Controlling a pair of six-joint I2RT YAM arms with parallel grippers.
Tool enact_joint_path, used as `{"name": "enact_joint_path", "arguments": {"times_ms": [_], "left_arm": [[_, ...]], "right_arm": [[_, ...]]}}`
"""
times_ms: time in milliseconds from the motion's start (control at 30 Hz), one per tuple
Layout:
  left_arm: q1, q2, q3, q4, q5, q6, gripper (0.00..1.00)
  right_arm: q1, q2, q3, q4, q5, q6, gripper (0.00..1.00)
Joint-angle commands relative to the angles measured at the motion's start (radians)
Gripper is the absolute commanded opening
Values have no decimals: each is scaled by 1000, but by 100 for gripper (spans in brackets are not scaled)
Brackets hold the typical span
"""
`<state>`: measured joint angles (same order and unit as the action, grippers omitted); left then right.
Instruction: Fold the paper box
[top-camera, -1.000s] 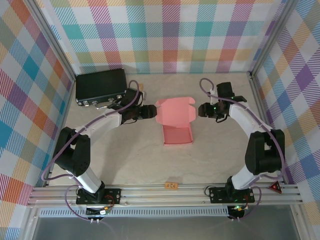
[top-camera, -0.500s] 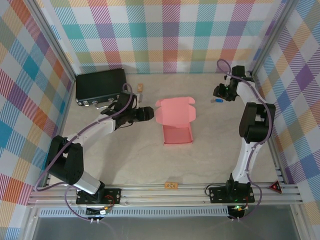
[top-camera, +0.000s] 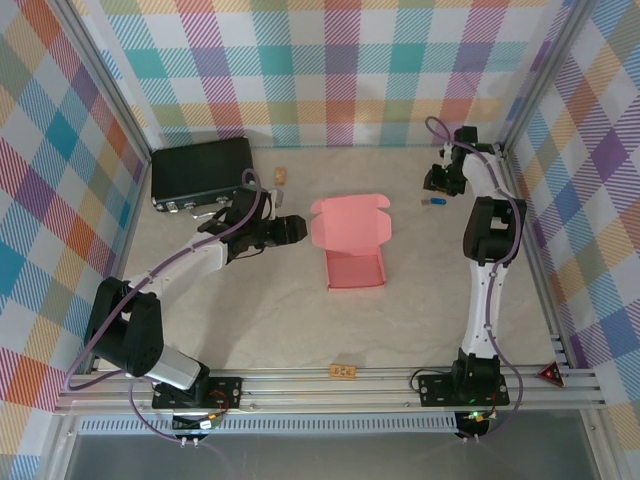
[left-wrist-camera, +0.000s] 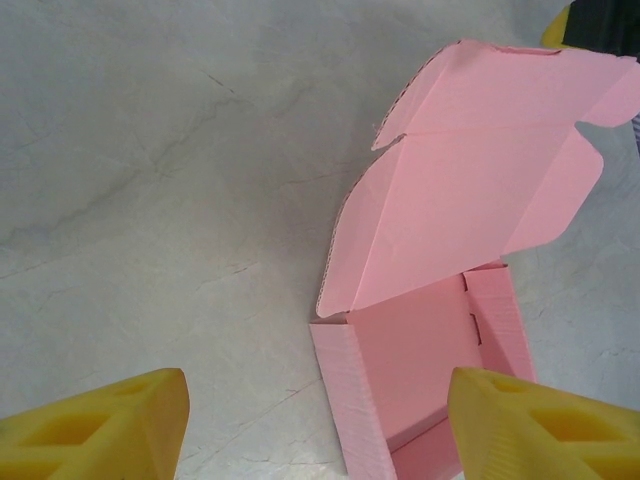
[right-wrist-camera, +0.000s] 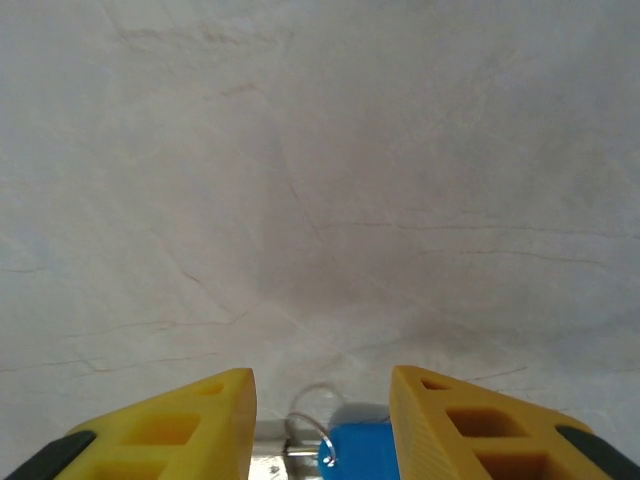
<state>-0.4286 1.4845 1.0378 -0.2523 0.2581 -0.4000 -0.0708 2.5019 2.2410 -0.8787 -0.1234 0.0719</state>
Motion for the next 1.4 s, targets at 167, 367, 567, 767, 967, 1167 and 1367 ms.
{"name": "enact_joint_path", "arguments": {"times_ms": [167, 367, 567, 767, 967, 1167, 1367], "left_arm": [[15, -18, -25, -4, 21, -13, 69], [16, -16, -36, 11, 26, -23, 68], [16, -14, -48, 24, 37, -33, 68], [16, -16, -59, 35, 42, -42, 67], [15, -14, -62, 35, 40, -47, 67], [14, -14, -60, 35, 41, -51, 66], [15, -26, -57, 30, 35, -52, 66]], "right_arm": [[7, 40, 53, -148, -24, -41, 38], [17, -35, -53, -167, -41, -44, 36], [38, -115, -161, -150, -17, -41, 33], [49, -124, -196, -147, 7, -43, 26], [54, -145, -217, -138, 11, -33, 16], [55, -231, -276, -92, 13, -12, 10], [57, -348, -357, -51, -2, 2, 3]]}}
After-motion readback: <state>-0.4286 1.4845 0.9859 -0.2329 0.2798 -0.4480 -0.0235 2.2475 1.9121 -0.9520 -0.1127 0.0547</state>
